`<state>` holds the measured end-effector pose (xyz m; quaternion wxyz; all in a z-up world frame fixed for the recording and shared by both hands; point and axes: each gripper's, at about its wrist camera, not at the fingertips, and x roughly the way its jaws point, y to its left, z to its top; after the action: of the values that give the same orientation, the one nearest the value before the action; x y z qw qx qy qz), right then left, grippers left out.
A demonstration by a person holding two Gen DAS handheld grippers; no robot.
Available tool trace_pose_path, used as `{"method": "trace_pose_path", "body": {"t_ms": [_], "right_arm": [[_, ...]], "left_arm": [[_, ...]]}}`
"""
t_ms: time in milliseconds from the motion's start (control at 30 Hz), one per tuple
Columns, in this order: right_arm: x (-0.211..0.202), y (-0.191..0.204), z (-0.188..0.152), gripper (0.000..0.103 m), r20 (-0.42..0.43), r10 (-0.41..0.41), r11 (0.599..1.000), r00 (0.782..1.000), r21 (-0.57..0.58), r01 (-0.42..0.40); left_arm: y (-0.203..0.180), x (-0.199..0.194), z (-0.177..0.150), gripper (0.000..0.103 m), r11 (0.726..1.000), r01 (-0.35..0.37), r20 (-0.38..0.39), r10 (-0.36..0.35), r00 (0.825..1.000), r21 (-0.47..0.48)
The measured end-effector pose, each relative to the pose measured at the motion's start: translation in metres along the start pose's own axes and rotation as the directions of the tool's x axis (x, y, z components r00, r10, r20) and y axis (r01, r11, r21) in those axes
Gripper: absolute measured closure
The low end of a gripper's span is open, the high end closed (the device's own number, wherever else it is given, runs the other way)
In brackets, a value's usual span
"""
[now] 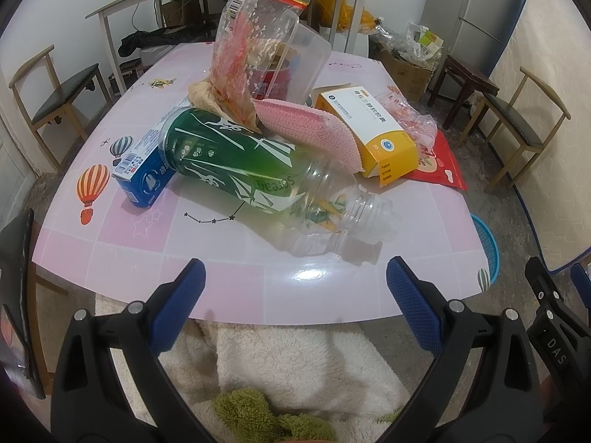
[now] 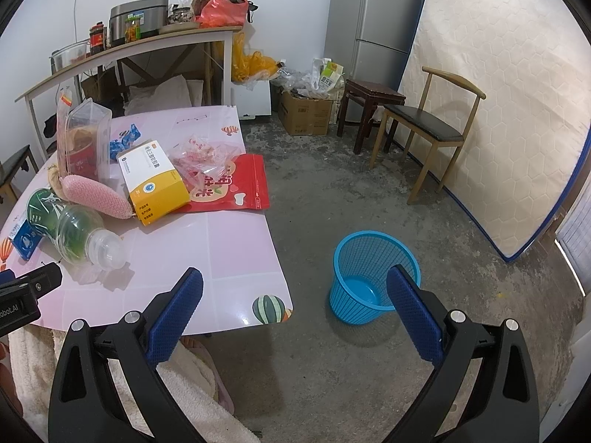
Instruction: Collect trash
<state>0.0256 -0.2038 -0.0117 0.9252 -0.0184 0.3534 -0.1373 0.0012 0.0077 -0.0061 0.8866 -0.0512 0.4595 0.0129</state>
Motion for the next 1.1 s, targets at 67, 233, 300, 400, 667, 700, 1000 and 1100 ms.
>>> {"method": "trace_pose_path", "body": {"t_ms": [67, 233, 300, 400, 667, 700, 1000, 1100], "right_arm": [[0.000, 0.000, 0.000, 0.006, 0.000, 0.001, 1.000, 1.000, 0.000, -0.001], [-0.001, 0.001, 0.001, 0.006, -0.001, 0.004, 1.000, 1.000, -0.001, -0.004], [-0.001, 0.003, 0.002, 0.006, -0.001, 0.006, 1.000, 1.000, -0.003, -0.006], [-0.001, 0.006, 0.004, 0.006, 0.002, 0.010, 1.000, 1.000, -0.009, -0.010], [0.005, 0.018, 0.010, 0.006, -0.007, 0.027, 0.999, 1.000, -0.026, -0.027], [0.008, 0.021, 0.011, 0.006, -0.014, 0.033, 0.999, 0.999, -0.032, -0.034], [0.068, 0.071, 0.012, 0.006, -0.240, 0.136, 0.973, 0.961, -0.150, -0.175], [0.084, 0.085, 0.006, 0.006, -0.290, 0.153, 0.961, 0.945, -0.177, -0.210]], "left_arm": [[0.000, 0.000, 0.000, 0.009, 1.000, 0.000, 0.000, 0.000, 1.000, 0.000], [0.002, 0.000, -0.002, 0.009, 1.000, -0.002, 0.001, 0.002, 1.000, -0.007], [0.004, 0.000, -0.003, 0.009, 1.000, -0.003, 0.001, 0.003, 1.000, -0.011], [0.006, 0.001, -0.003, 0.009, 1.000, -0.003, 0.000, 0.003, 1.000, -0.016], [0.017, 0.004, 0.000, 0.009, 0.999, -0.015, 0.002, 0.015, 1.000, -0.034], [0.020, 0.004, 0.000, 0.009, 0.999, -0.020, 0.006, 0.020, 1.000, -0.035], [0.069, 0.011, 0.004, 0.009, 0.995, -0.079, 0.049, 0.082, 0.995, -0.057], [0.093, 0.017, 0.002, 0.009, 0.988, -0.094, 0.039, 0.100, 0.994, -0.121]]}}
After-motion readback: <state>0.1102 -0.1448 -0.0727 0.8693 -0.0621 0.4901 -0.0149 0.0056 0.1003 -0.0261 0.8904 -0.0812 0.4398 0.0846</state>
